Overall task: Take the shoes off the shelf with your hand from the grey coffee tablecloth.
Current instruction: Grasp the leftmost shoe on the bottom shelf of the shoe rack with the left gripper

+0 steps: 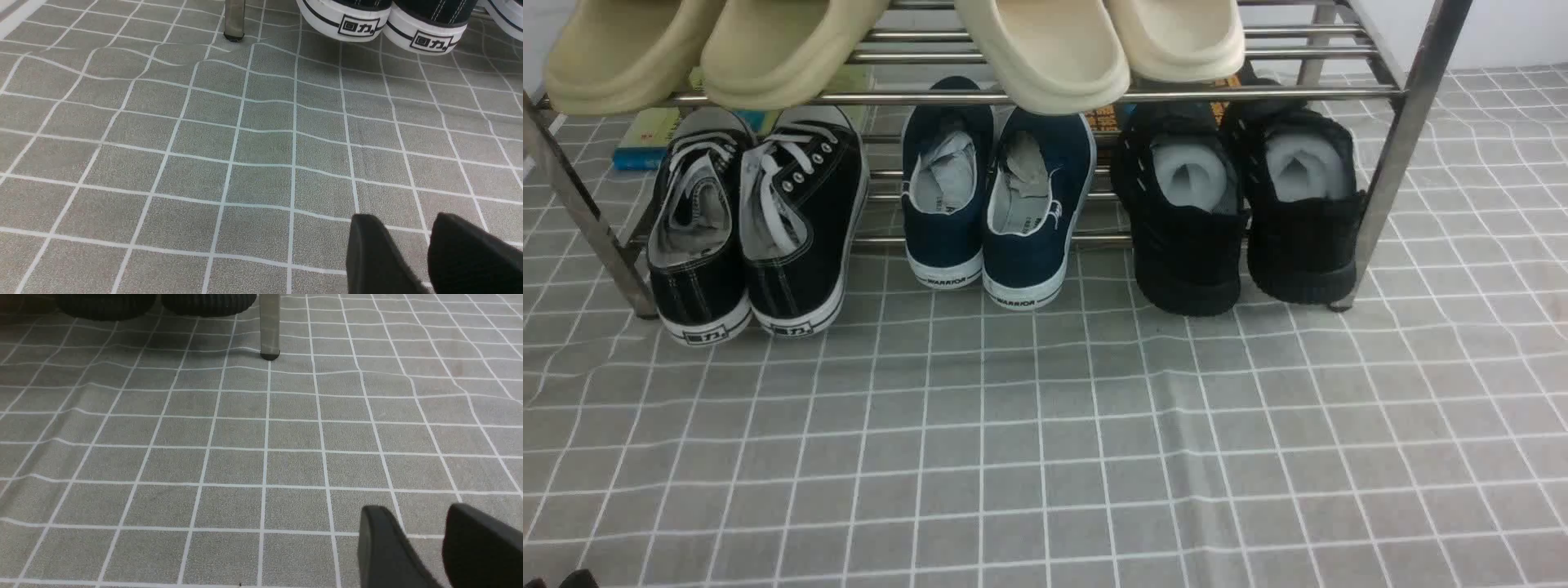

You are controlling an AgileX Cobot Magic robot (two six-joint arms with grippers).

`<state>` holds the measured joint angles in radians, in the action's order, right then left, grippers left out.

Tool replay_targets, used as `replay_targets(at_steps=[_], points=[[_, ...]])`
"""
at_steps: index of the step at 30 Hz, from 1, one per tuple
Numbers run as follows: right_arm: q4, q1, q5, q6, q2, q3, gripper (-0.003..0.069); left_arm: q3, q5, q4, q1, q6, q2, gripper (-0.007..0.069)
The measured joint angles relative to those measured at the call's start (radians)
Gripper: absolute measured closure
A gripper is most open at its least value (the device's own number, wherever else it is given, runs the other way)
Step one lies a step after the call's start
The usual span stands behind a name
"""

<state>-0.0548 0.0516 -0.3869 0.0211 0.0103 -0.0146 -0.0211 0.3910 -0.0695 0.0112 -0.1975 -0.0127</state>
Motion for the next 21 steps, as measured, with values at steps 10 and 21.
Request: replay_targets(at_steps=[10,21], points=[[0.0,0.0,0.0,0.0,0.0,0.0,0.042,-0.004,-0.019,0.311,0.0,-0.226,0.0,0.0384],[0.0,0.0,0.0,0.0,0.0,0.0,0.042,-0.006,-0.081,0.55,0.0,-0.412,0.0,0.0384]])
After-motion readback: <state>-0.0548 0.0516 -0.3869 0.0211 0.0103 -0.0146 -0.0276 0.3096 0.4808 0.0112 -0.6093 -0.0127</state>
